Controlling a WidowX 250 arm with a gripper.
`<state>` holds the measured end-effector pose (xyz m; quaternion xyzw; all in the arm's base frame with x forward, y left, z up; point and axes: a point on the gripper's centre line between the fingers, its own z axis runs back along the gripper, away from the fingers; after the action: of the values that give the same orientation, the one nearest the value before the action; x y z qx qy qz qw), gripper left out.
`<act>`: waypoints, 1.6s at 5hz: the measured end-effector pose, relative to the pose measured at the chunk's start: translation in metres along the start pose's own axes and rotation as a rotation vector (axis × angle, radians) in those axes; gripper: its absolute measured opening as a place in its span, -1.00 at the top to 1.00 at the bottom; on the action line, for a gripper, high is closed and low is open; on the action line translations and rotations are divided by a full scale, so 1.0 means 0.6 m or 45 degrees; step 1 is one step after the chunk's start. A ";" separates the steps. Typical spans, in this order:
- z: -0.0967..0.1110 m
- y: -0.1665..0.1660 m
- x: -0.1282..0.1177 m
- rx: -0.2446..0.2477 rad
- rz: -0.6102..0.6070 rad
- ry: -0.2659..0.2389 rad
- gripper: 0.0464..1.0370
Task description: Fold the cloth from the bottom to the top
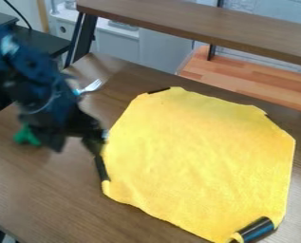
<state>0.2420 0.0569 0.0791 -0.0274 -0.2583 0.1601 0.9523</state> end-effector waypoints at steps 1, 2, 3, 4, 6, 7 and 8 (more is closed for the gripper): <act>-0.029 -0.014 0.010 0.028 0.138 -0.054 -0.93; -0.045 -0.015 0.015 0.072 0.203 -0.046 -0.93; -0.069 -0.015 -0.001 0.075 0.253 0.044 -0.93; -0.083 -0.025 -0.007 0.100 0.265 0.076 -0.93; -0.123 -0.040 -0.026 0.063 0.330 0.142 -0.93; -0.138 -0.035 -0.028 0.086 0.340 0.143 -0.87; -0.151 -0.032 -0.021 0.112 0.337 0.127 -0.33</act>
<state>0.2827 0.0376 -0.0027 -0.0275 -0.1975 0.2940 0.9348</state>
